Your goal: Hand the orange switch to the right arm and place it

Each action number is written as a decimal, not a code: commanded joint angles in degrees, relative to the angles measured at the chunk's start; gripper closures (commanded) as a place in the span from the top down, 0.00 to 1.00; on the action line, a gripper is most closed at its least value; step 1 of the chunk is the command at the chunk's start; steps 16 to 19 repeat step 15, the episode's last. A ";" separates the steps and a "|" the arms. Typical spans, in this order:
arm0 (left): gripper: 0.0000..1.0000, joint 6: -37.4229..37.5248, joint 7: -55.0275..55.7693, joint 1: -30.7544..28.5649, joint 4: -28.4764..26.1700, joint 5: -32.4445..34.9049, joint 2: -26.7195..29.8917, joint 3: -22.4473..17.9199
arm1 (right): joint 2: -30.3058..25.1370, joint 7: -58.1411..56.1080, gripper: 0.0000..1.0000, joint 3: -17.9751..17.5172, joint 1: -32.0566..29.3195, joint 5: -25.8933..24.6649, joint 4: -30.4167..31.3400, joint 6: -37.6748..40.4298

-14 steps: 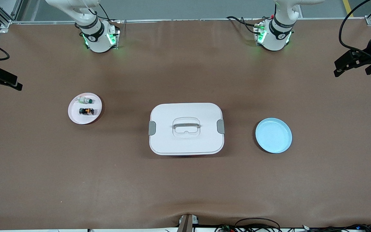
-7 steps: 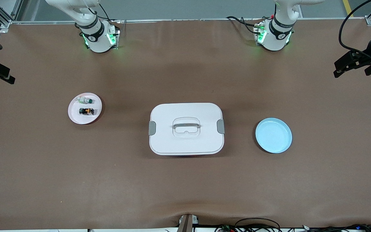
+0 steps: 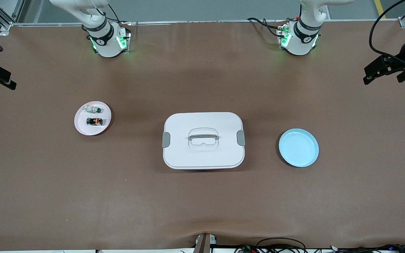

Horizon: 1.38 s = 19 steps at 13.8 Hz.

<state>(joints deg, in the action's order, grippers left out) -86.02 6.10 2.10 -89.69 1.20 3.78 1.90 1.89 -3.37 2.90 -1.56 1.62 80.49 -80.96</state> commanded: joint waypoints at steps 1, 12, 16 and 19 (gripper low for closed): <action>1.00 1.29 -1.35 -0.25 1.62 -0.85 -0.53 0.04 | -0.40 2.47 1.00 0.00 -0.02 -0.48 -0.25 -0.43; 1.00 1.29 -1.35 -0.25 1.62 -0.94 -0.53 0.04 | -0.40 9.17 1.00 -0.18 0.86 -0.66 -0.51 -0.78; 1.00 1.29 -1.35 -0.25 1.62 -0.94 -0.53 0.04 | -0.57 9.17 1.00 -0.18 0.77 -0.66 -0.69 -0.70; 1.00 1.29 -1.35 -0.25 1.62 -0.94 -0.53 0.04 | -0.57 9.17 1.00 -0.18 0.77 -0.66 -0.69 -0.70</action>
